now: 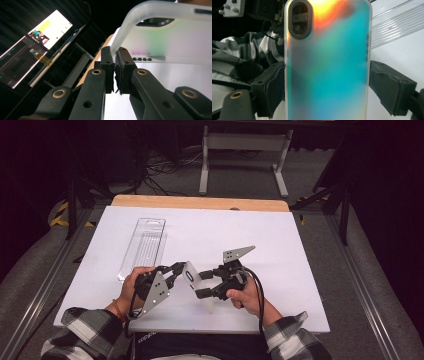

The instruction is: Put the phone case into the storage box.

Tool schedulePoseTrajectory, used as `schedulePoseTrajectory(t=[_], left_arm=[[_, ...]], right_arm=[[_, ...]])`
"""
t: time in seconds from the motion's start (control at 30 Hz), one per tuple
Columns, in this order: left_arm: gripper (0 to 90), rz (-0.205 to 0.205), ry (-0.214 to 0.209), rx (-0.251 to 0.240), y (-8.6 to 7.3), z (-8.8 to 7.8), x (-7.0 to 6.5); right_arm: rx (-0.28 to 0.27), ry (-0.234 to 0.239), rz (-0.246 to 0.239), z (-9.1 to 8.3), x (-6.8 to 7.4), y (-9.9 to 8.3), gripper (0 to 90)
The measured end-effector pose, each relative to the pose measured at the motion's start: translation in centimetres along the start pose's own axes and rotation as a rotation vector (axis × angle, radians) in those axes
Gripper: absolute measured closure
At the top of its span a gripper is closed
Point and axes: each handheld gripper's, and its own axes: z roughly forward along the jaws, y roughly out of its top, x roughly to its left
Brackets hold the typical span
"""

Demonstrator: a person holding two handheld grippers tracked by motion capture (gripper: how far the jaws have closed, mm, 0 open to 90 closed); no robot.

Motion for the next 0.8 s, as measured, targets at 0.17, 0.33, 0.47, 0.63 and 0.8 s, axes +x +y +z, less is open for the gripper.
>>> schedulePoseTrajectory(t=[0.17, 0.33, 0.47, 0.63, 0.8], left_arm=[[86.7, 0.023, 0.011, 0.006, 0.3, 0.2, -0.2], [87.0, 0.038, 0.016, 0.011, 0.6, 0.3, -0.2], [87.3, 0.055, 0.028, 0.016, 0.8, 0.3, -0.3], [87.7, 0.076, 0.044, 0.035, 0.9, 0.3, -0.2], [88.1, 0.088, 0.066, 0.081, 1.1, 0.2, 0.1]], right_arm=[[0.003, 0.005, 0.008, 0.0, 0.0, -0.1, 17.1], [-0.004, 0.019, 0.019, 0.1, -0.1, -0.1, 17.1], [-0.003, 0.020, 0.020, 0.0, 0.0, -0.1, 17.2], [-0.011, -0.003, 0.017, -0.1, 0.0, -0.1, 24.4], [-0.008, -0.032, 0.017, -0.2, -0.1, -0.1, 24.4]])
